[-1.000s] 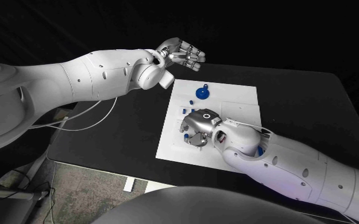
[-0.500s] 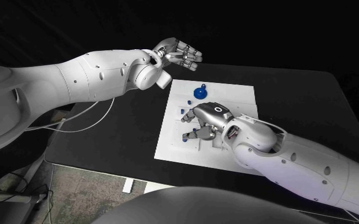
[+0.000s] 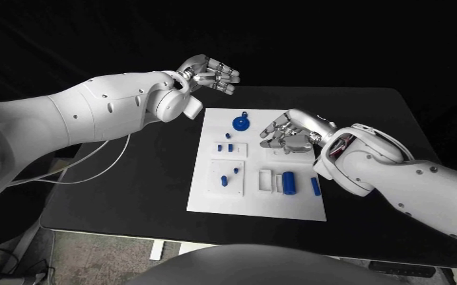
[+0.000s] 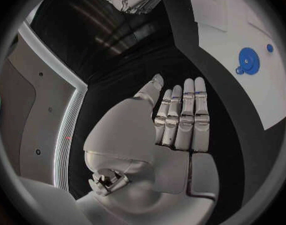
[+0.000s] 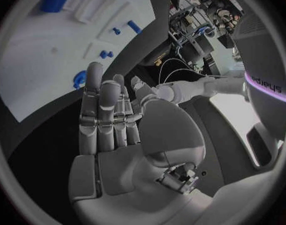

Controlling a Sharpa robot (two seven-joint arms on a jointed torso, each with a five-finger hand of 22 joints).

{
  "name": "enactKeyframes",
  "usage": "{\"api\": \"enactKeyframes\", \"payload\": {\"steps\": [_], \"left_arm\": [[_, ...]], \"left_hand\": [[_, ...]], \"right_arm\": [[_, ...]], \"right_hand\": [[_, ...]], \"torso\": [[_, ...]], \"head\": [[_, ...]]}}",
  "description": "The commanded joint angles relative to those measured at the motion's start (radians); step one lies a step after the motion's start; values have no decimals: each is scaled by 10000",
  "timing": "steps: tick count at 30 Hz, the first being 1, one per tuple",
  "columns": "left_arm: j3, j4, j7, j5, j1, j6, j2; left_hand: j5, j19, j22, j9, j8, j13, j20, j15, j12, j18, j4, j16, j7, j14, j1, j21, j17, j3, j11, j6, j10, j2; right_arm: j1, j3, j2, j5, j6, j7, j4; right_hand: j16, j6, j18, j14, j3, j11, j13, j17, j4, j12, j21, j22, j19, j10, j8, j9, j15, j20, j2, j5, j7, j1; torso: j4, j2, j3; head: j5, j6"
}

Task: Assemble the parts on the task board

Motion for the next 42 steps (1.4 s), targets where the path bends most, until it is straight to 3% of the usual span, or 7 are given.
{"api": "enactKeyframes", "payload": {"steps": [1, 6, 13, 27, 30, 35, 42], "left_arm": [[2, -5, 128, 55, -21, 45, -18], [-9, 11, 164, 55, -52, 47, -90], [-14, 200, 306, 63, -101, 79, -290], [-15, 423, 688, 223, -167, 213, -533], [-16, 419, 717, 229, -171, 329, -525], [-16, 431, 766, 189, -173, 459, -510], [-16, 470, 799, 168, -174, 488, -522]], "left_hand": [[28, -13, -10, -7, -8, -11, 17, -6, -2, -106, 59, -5, 24, 45, -4, 9, -7, -23, 17, -78, 30, 20], [14, -1, -24, -7, -6, -12, 9, -10, -3, -109, 52, -1, 21, 52, 16, 12, -8, -25, 11, -72, 44, 4], [2, -6, -35, -7, -7, -11, 20, -2, -3, -117, 86, -2, 19, 48, -47, 6, -8, -70, 15, -78, 39, -27], [-402, 42, -402, -2, -1, -4, 138, 81, 9, -150, 537, -89, -4, -71, -271, -220, -4, -890, -1, -62, 116, -111], [-548, -81, -483, 2, 6, 0, 190, 160, -5, -209, 863, -219, -119, -339, -939, -297, -55, -1360, -20, -28, 95, -495], [-548, -566, -793, 4, 3, 7, 319, 255, 5, -289, 1368, -206, -262, -1001, -1367, -282, -46, -1869, -142, -240, -95, -808], [-549, -496, -1037, -2, -5, 0, 358, 277, -12, -240, 1534, -225, -250, -1119, -1276, -283, -57, -1880, -150, -221, -92, -832]], "right_arm": [[48, 29, -339, 1827, 1767, -430, -40], [91, 60, -896, 2767, 3027, -1446, -100], [103, 66, -1297, 4080, 3814, -2906, 8], [98, 4, -1250, 4880, 3664, -5533, 190], [98, -54, -1165, 4830, 3695, -5981, 160], [98, -110, -1090, 4756, 3863, -6517, 97], [98, -161, -1011, 4544, 4102, -6933, 28]], "right_hand": [[-81, 79, -340, 11, -198, -124, 1546, 62, -57, 1604, -15, -46, 19, -421, -25, 13, -128, -189, 27, -16, -68, -211], [1108, 349, -412, -117, -371, -333, 6370, 1791, 122, 6504, 312, 252, 139, -2056, -31, 945, -214, -307, 513, 5, -231, -737], [1608, 0, -327, 6, -430, -250, 7886, 2930, 384, 7419, 612, 635, 50, -1553, -25, 1592, -182, -277, 672, -195, -217, -1237], [1823, -788, -158, 101, -560, -104, 8884, 3560, 725, 7859, 837, 946, 26, -1204, -30, 1646, -76, -165, 695, -397, 27, -1894], [1855, -878, -131, 112, -684, -85, 8961, 3625, 930, 7859, 861, 986, 16, -1190, -27, 1611, -60, -143, 677, -720, 47, -2198], [1886, -1012, -100, 121, -749, -61, 9041, 3701, 1154, 7831, 888, 1040, 2, -1176, -24, 1517, -39, -118, 657, -1062, 80, -2558], [1973, -1049, -71, 137, -695, -45, 9174, 3852, 1293, 7805, 931, 1126, -8, -1153, -25, 1357, -26, -102, 700, -1286, 96, -2888]], "torso": [[-92, -72, 22], [-144, -96, 61], [-134, -78, 34], [-58, -79, -32], [-54, -73, -44], [-63, -72, -37], [-85, -70, -15]], "head": [[-205, 22], [-370, 54], [-529, 62], [-630, 32], [-596, 4], [-544, -25], [-464, -45]]}}
